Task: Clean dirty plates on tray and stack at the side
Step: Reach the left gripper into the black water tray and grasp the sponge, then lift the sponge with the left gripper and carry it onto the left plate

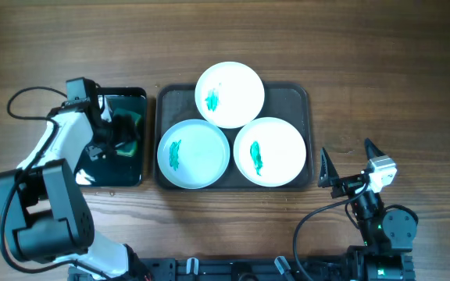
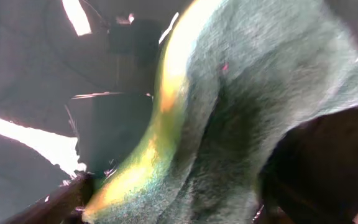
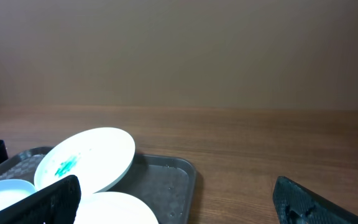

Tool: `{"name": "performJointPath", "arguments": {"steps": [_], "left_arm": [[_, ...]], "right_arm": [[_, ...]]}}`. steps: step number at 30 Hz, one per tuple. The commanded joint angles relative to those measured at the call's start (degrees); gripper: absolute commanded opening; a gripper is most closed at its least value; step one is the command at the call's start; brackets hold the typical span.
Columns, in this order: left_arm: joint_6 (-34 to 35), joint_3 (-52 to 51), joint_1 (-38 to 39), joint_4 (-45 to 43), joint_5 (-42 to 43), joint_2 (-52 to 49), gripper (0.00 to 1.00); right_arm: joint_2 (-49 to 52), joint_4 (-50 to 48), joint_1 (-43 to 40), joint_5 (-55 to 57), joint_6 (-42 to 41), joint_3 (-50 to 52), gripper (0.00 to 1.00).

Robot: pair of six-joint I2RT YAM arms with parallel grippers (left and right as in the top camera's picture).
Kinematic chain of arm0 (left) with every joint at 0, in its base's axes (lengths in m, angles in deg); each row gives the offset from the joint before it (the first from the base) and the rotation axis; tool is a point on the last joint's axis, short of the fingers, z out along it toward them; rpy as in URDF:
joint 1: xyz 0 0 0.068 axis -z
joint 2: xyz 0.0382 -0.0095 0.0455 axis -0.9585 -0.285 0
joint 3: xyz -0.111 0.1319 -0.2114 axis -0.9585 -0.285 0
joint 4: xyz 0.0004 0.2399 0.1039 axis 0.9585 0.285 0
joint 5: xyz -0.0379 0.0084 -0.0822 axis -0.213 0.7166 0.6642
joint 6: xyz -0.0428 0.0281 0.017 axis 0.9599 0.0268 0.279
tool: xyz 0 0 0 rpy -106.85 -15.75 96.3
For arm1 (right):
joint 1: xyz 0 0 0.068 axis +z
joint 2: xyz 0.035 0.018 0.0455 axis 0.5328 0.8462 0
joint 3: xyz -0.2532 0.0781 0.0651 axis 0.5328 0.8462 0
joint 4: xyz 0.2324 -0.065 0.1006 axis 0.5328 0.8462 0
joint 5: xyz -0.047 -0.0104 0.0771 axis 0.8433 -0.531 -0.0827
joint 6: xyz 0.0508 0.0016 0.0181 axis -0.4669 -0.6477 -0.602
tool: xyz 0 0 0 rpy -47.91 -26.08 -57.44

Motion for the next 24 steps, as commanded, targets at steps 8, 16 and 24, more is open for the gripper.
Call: {"name": "performJointPath", "arguments": {"steps": [8,16,24], "left_arm": [[-0.8,-0.4,0.2,-1.5,0.3,-0.8,0.04],[2.2,6.8,0.2,8.3,0.9,8.1,0.04],[10.6,4.9,0.2,7.8,-5.6,13.6,0.04]], "right_arm": [[0.0,-0.3,0.3,-0.7,1.0,0.1,1.00],[0.0,-0.3,0.3,-0.7,1.0,0.1,1.00],[0.0,-0.3,0.3,-0.7,1.0,0.1,1.00]]}}
